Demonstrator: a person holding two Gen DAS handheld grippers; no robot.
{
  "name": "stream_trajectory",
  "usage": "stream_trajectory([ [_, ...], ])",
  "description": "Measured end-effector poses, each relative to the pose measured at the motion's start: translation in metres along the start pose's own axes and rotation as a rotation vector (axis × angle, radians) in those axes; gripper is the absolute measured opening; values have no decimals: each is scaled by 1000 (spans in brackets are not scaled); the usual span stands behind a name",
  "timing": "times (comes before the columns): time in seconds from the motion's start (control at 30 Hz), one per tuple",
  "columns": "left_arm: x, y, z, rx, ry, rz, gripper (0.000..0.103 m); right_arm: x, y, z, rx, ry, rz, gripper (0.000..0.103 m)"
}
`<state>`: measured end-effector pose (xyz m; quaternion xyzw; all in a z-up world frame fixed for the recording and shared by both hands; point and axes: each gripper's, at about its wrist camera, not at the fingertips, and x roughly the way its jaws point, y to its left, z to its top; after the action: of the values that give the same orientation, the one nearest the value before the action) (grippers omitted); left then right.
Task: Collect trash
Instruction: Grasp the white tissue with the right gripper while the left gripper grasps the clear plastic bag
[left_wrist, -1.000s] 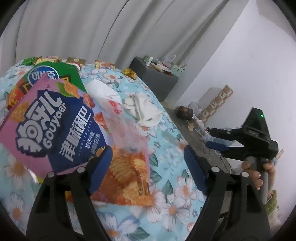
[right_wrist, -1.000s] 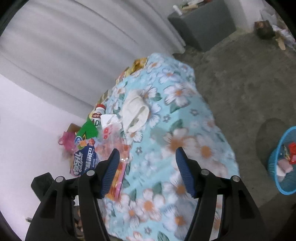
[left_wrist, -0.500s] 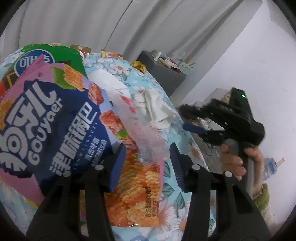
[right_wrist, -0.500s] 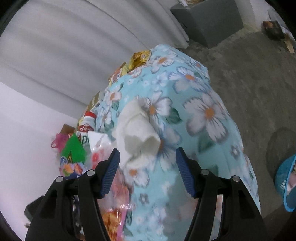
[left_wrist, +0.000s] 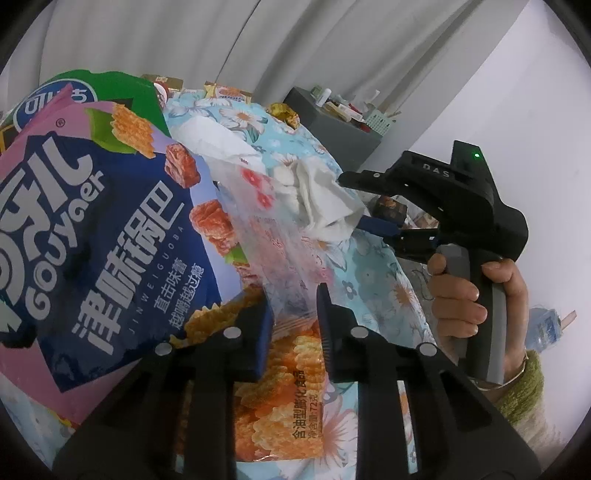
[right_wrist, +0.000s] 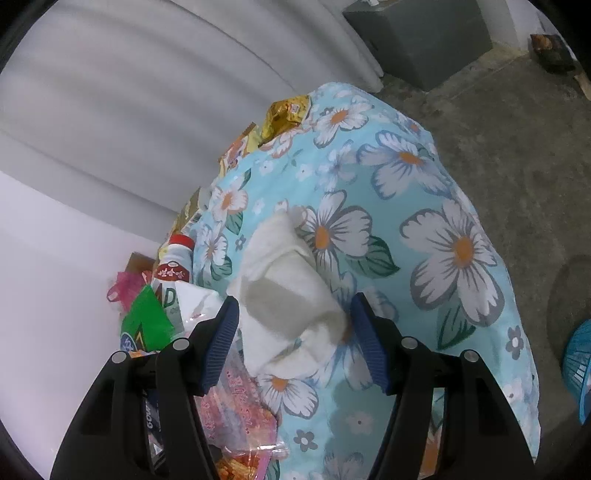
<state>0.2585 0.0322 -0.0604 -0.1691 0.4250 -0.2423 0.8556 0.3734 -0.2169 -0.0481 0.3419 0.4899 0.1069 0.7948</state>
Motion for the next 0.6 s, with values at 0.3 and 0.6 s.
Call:
stream_trajectory([
  [0.3,-3,-2,-1,12,-4,4,15,9,-1,2,-3,3,-17,54],
  [0.6,-5,-5,0,20,-8,2,12,10,-7,2,17,12,-17,36],
])
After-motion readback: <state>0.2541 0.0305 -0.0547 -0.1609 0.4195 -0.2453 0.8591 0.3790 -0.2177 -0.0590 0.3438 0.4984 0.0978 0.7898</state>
